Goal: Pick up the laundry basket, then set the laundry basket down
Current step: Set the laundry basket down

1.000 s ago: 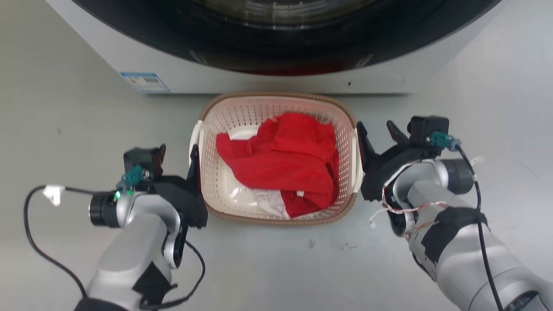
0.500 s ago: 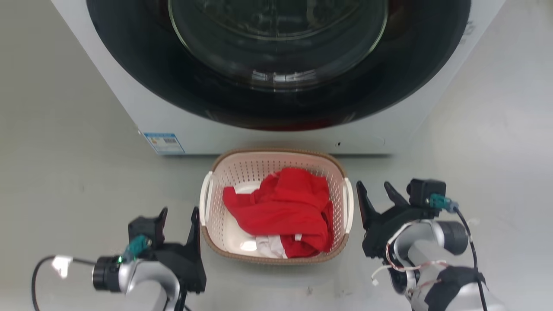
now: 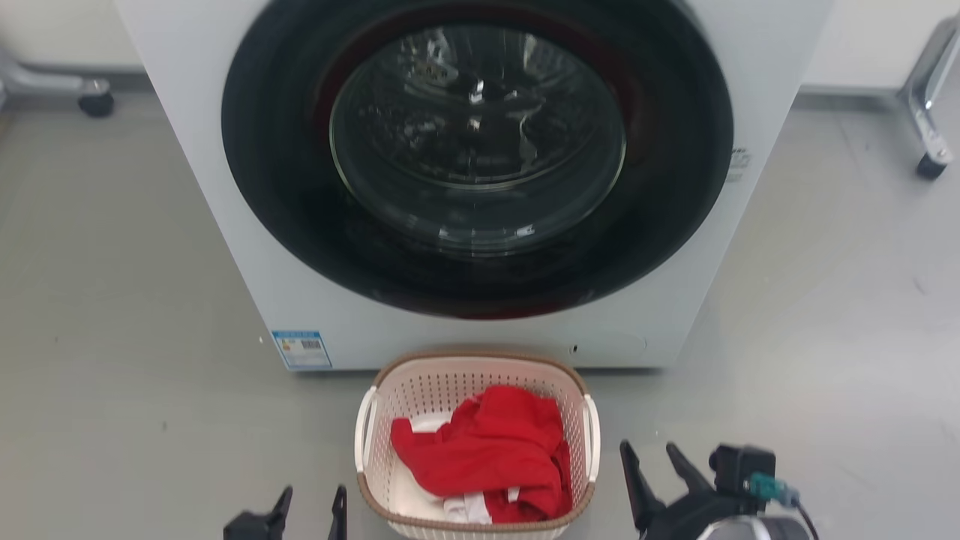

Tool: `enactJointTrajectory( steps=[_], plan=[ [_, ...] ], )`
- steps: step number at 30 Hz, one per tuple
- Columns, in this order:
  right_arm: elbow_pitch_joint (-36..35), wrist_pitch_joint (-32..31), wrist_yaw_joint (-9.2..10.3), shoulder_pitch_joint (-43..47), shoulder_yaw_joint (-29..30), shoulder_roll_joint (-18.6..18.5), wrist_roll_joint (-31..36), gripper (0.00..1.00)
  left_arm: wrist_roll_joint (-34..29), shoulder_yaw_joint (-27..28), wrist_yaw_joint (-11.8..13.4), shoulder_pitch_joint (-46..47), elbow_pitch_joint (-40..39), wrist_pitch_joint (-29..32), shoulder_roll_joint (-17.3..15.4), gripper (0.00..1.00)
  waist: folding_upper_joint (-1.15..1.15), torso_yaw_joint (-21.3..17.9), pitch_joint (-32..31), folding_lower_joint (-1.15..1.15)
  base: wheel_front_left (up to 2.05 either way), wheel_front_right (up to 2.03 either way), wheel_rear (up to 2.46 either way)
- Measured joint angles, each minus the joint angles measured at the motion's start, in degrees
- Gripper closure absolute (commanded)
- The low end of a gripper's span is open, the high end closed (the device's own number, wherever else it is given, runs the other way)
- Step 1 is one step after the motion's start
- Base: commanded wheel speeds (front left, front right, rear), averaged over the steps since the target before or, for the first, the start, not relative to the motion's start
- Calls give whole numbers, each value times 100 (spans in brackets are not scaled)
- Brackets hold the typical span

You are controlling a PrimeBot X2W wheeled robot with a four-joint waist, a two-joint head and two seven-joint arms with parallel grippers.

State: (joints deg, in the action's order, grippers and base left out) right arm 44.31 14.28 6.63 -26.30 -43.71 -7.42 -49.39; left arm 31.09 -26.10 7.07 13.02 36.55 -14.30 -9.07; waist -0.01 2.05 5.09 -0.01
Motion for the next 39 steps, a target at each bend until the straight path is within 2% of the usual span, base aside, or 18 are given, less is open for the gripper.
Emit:
enactJointTrajectory(
  steps=[5,13,24,39],
  plan=[
    [-536,0,46,686,253,-24,303,0,-189,282,0,-602,-398,0,13,0,0,-36,-386,0,0,0,0],
    [-1268,0,51,1318,727,-80,787,0,-627,746,0,-1059,-924,0,100,0,0,-112,-720,0,0,0,0],
    [-2004,1,52,1936,1695,-14,1629,0,-1083,1312,1,-1474,-1545,0,216,0,0,-168,-785,1,0,0,0],
    [-2772,1,52,2598,2404,194,2509,0,-1499,1631,1,-1792,-2118,0,390,0,1,-185,-718,1,0,0,0]
  ],
)
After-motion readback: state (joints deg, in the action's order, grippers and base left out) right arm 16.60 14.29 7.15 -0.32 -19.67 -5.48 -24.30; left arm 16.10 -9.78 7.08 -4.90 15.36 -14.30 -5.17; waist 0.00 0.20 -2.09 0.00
